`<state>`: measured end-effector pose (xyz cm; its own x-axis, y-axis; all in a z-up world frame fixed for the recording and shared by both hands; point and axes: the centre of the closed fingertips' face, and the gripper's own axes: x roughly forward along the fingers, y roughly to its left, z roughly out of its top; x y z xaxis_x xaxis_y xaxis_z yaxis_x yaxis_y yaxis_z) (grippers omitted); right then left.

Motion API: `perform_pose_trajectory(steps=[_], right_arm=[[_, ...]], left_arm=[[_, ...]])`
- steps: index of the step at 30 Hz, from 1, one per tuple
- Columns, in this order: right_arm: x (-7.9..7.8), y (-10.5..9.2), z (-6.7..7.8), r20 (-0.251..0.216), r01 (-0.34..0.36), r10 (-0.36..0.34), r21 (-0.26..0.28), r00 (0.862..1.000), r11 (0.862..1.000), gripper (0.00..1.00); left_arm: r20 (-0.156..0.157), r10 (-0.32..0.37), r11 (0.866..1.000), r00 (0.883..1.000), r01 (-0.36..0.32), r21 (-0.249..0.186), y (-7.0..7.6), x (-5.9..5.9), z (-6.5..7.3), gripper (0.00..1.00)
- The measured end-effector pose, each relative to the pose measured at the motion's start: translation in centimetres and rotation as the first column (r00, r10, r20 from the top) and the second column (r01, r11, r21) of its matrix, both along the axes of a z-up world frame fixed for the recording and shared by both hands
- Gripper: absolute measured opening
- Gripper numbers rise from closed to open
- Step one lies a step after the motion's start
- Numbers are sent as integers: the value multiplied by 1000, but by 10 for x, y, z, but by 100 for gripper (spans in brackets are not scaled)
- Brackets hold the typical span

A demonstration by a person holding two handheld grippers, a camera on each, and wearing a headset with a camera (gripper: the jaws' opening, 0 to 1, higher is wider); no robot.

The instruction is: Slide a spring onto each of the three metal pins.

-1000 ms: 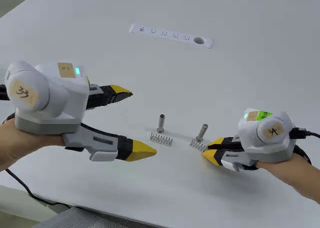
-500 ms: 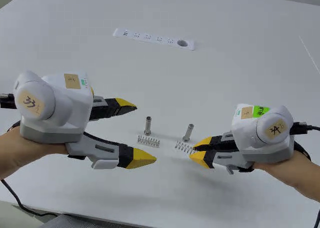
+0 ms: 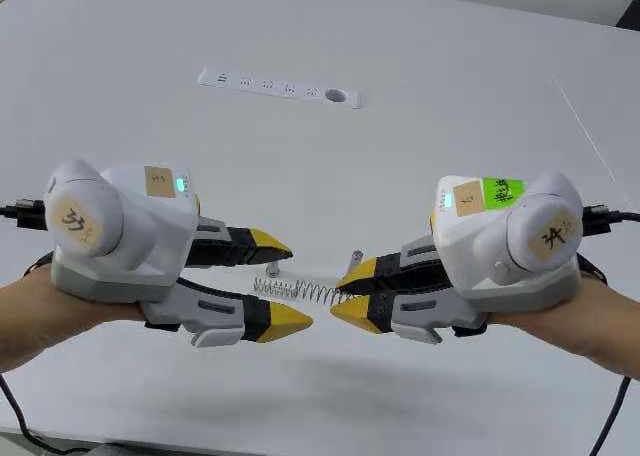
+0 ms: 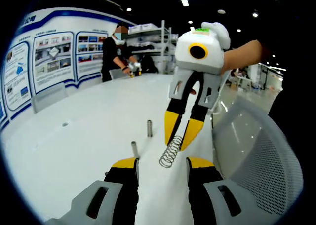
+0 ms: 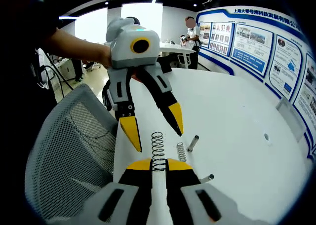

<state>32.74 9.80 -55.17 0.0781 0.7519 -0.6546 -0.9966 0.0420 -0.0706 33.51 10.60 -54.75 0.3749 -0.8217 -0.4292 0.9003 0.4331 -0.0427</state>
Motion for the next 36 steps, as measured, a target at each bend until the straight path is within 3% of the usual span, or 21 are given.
perform_pose_trajectory(steps=[5, 10, 15, 18, 21, 23, 28, 36], right_arm=[[-2, 2, 0, 15, -24, 25, -21, 1000, 999, 10], [-4, 2, -1, 23, -44, 45, -40, 999, 998, 10], [-5, 5, 0, 26, -59, 60, -42, 998, 997, 10], [-6, 5, -1, 32, -71, 72, -55, 997, 996, 10], [-6, 5, 1, 35, -72, 74, -54, 997, 996, 10], [-6, 5, 2, 38, -73, 75, -52, 996, 996, 10], [-5, 5, 3, 69, -76, 79, -47, 994, 996, 12], [-6, -3, -3, 63, -74, 78, -63, 995, 995, 14]], left_arm=[[-2, -19, 1000, 1000, 19, 21, -2, -2, -3, 34], [1, -37, 999, 999, 37, 17, -4, -4, 0, 22], [-5, -74, 996, 997, 74, 47, -6, -10, -3, 14], [1, -82, 995, 997, 81, 64, -6, -11, -5, 13], [37, -111, 990, 993, 107, 94, -6, -12, -4, 11], [35, -117, 988, 992, 113, 101, -5, -12, -4, 11], [69, -155, 978, 986, 143, 151, -5, -11, -2, 10], [70, -167, 976, 983, 155, 152, -6, -11, -2, 9]])
